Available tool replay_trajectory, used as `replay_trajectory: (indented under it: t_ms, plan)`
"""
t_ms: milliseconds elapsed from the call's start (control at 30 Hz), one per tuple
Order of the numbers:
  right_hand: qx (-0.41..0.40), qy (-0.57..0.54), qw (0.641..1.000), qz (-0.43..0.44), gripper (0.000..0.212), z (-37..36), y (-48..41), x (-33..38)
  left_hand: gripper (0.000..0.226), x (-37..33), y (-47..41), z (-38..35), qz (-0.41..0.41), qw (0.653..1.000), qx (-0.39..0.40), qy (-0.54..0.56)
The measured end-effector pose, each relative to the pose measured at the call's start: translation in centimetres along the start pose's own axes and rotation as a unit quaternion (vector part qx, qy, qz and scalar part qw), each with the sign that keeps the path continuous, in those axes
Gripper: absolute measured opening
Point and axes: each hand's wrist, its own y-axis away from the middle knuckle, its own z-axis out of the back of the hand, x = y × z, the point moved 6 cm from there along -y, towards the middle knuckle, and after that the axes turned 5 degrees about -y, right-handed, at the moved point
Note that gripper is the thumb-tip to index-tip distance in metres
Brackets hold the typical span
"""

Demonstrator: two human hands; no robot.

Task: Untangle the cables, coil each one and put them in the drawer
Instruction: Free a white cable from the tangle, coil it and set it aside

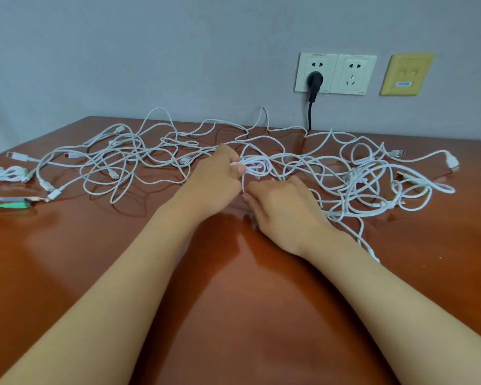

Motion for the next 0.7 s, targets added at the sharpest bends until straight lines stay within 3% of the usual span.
replay_trajectory:
  t_ms: [133, 300, 567, 700]
  plan:
    - [0.024, -0.024, 0.999, -0.037, 0.025, -0.2, 0.2, -0.5, 0.009, 0.4, 0.4, 0.0, 0.004, 1.000, 0.006, 0.024]
    - [-0.033, -0.084, 0.993, -0.075, 0.026, 0.5, 0.2, -1.4, 0.009, 0.2, 0.6, 0.1, -0.051, 0.997, 0.053, 0.013]
    - [-0.148, -0.207, 0.956, -0.149, 0.010, 1.3, 0.2, -3.7, 0.027, -0.5, 1.0, -0.7, -0.110, 0.985, 0.133, 0.025]
    - [-0.137, -0.292, 0.929, -0.181, 0.006, 1.5, 0.2, -4.1, 0.026, -0.6, 1.2, -1.6, -0.127, 0.976, 0.168, 0.058]
